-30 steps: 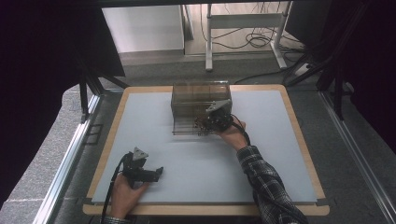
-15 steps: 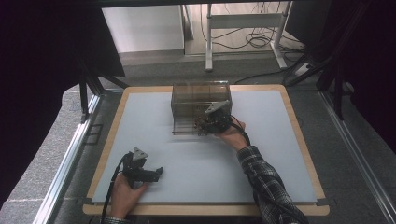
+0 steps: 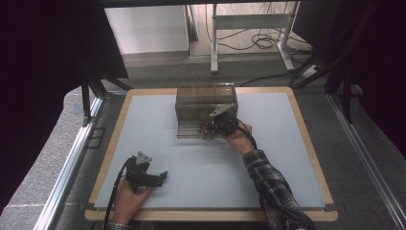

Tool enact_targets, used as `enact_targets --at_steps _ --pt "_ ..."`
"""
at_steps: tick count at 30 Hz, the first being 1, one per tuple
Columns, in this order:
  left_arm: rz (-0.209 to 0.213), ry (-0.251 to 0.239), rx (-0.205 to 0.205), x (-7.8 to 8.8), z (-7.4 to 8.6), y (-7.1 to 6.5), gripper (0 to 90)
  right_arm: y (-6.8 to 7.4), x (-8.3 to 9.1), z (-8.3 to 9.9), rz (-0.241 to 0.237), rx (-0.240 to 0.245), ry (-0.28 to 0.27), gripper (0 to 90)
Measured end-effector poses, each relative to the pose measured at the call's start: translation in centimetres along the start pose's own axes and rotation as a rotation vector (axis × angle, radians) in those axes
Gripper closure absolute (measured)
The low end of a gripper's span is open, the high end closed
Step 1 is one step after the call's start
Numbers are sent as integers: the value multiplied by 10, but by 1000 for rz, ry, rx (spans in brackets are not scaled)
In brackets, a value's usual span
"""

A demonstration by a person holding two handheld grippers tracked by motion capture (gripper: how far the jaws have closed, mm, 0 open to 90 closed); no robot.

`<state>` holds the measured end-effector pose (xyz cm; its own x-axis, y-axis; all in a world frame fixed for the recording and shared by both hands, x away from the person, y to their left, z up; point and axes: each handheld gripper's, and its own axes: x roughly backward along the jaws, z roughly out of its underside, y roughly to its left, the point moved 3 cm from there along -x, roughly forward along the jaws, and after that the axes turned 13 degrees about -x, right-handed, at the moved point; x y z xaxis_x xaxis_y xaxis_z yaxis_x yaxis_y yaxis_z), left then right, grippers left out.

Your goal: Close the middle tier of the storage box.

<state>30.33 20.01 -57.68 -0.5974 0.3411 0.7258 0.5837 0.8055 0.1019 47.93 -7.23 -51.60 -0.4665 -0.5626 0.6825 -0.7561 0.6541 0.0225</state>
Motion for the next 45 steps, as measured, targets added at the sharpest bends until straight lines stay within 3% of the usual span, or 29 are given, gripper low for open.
enact_targets --at_steps 10,23,45 --pt "-1 0 0 0 0 0 0 8 -7 -1 -67 -28 -4 870" --pt "0 0 0 0 0 0 0 0 3 -2 -33 -29 0 684" --pt "0 1 -1 0 0 0 0 8 22 -3 -79 -9 -18 590"
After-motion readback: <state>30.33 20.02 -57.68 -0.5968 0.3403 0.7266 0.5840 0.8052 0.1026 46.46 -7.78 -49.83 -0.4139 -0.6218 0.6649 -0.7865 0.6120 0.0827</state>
